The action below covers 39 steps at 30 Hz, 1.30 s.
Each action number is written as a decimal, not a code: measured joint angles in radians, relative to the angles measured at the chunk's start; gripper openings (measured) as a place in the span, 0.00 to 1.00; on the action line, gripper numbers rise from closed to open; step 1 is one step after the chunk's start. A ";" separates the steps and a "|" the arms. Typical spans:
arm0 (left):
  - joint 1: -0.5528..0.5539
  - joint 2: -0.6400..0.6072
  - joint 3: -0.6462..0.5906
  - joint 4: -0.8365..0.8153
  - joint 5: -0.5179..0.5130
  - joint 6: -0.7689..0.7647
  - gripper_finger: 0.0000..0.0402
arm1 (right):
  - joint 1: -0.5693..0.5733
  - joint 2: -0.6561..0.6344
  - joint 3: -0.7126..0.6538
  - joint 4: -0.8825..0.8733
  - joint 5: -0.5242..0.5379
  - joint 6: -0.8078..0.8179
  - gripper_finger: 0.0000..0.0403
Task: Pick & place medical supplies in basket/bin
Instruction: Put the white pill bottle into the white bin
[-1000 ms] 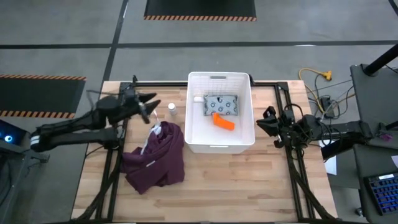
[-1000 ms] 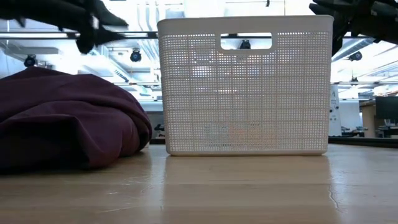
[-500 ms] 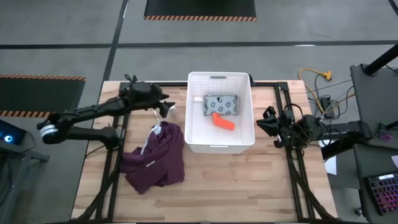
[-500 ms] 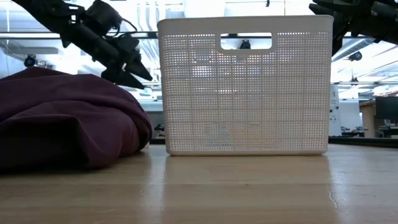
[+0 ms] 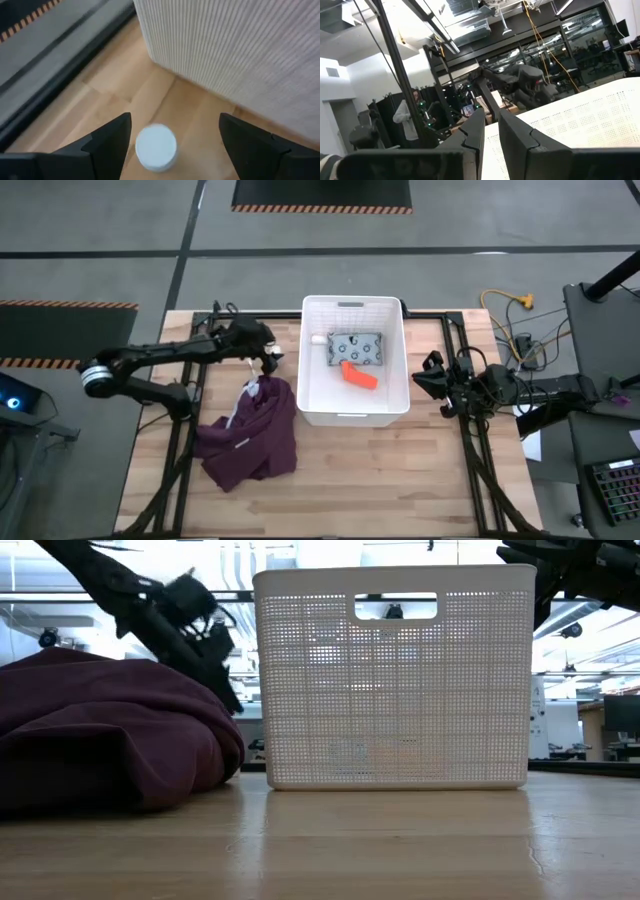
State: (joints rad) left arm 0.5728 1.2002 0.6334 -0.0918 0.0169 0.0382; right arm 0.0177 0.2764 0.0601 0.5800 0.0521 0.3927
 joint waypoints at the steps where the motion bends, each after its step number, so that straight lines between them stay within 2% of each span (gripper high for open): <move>1: 0.000 0.020 0.000 -0.004 0.000 0.009 0.70 | 0.000 0.000 0.000 0.000 0.000 0.000 0.12; 14: 0.000 0.187 -0.005 0.034 -0.050 0.015 0.71 | 0.000 0.000 0.000 0.000 0.000 0.000 0.12; 25: 0.000 0.204 -0.002 0.047 -0.053 0.009 0.71 | 0.000 0.001 0.000 0.000 0.000 0.000 0.12; 31: 0.000 0.151 0.028 -0.046 -0.045 -0.096 0.71 | 0.000 0.001 0.000 0.000 0.000 0.000 0.12; 37: -0.003 0.157 0.071 -0.226 -0.045 -0.359 0.71 | 0.000 0.001 0.000 -0.026 0.000 0.000 0.12; 39: -0.007 0.161 0.071 -0.240 -0.044 -0.424 0.71 | 0.000 0.001 -0.001 -0.046 0.000 0.000 0.12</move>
State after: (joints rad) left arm 0.5655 1.3613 0.7044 -0.3323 -0.0269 -0.3856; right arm 0.0177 0.2771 0.0593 0.5337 0.0526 0.3931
